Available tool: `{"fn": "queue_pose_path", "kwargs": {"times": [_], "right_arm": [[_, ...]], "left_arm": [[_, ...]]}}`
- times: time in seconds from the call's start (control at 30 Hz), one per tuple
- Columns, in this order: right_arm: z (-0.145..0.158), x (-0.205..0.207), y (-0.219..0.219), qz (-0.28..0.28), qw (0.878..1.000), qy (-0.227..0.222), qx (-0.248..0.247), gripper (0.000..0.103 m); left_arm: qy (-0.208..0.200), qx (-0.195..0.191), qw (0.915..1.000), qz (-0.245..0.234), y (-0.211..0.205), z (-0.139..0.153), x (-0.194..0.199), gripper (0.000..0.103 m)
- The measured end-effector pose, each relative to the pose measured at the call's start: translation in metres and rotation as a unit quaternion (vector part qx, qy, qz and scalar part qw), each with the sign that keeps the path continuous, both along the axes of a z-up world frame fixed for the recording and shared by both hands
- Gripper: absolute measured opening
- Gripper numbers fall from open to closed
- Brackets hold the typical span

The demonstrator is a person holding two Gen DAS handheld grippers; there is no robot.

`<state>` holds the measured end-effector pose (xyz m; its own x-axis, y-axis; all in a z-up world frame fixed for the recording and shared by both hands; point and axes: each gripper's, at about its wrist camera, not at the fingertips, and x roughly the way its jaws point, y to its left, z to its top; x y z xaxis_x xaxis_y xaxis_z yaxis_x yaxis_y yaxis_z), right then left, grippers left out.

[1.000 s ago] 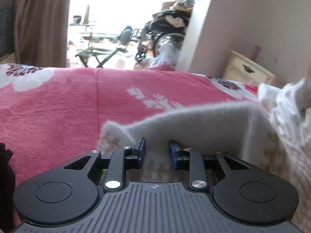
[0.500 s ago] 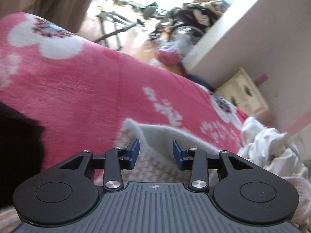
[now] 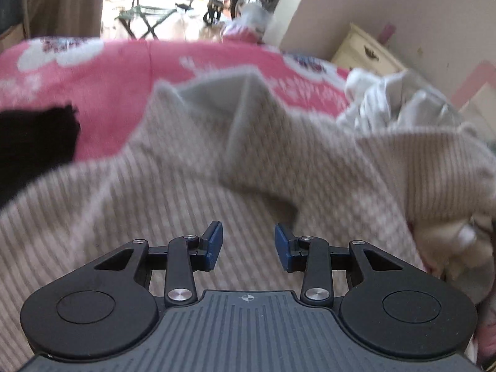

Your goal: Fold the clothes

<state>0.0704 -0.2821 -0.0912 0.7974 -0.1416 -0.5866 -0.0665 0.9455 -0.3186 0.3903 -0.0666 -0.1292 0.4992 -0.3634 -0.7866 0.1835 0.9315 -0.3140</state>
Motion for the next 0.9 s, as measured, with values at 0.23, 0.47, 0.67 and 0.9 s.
{"fn": "queue_pose_path", "kwargs": {"times": [0.23, 0.47, 0.67, 0.9], "right_arm": [[-0.067, 0.031, 0.051, 0.126, 0.975, 0.007, -0.182, 0.038], [-0.101, 0.037, 0.050, 0.100, 0.970, 0.011, -0.222, 0.038], [-0.119, 0.033, 0.048, 0.079, 0.963, 0.003, -0.258, 0.038], [-0.118, 0.027, 0.047, 0.066, 0.956, -0.050, -0.282, 0.039]], "left_arm": [[0.051, -0.001, 0.9974, -0.052, -0.024, -0.036, -0.006, 0.030], [0.074, -0.034, 0.9954, -0.049, -0.040, -0.054, 0.012, 0.036], [0.062, -0.036, 0.9958, -0.056, -0.048, -0.057, 0.022, 0.037], [0.037, -0.031, 0.9971, -0.059, -0.056, -0.059, 0.022, 0.045]]}}
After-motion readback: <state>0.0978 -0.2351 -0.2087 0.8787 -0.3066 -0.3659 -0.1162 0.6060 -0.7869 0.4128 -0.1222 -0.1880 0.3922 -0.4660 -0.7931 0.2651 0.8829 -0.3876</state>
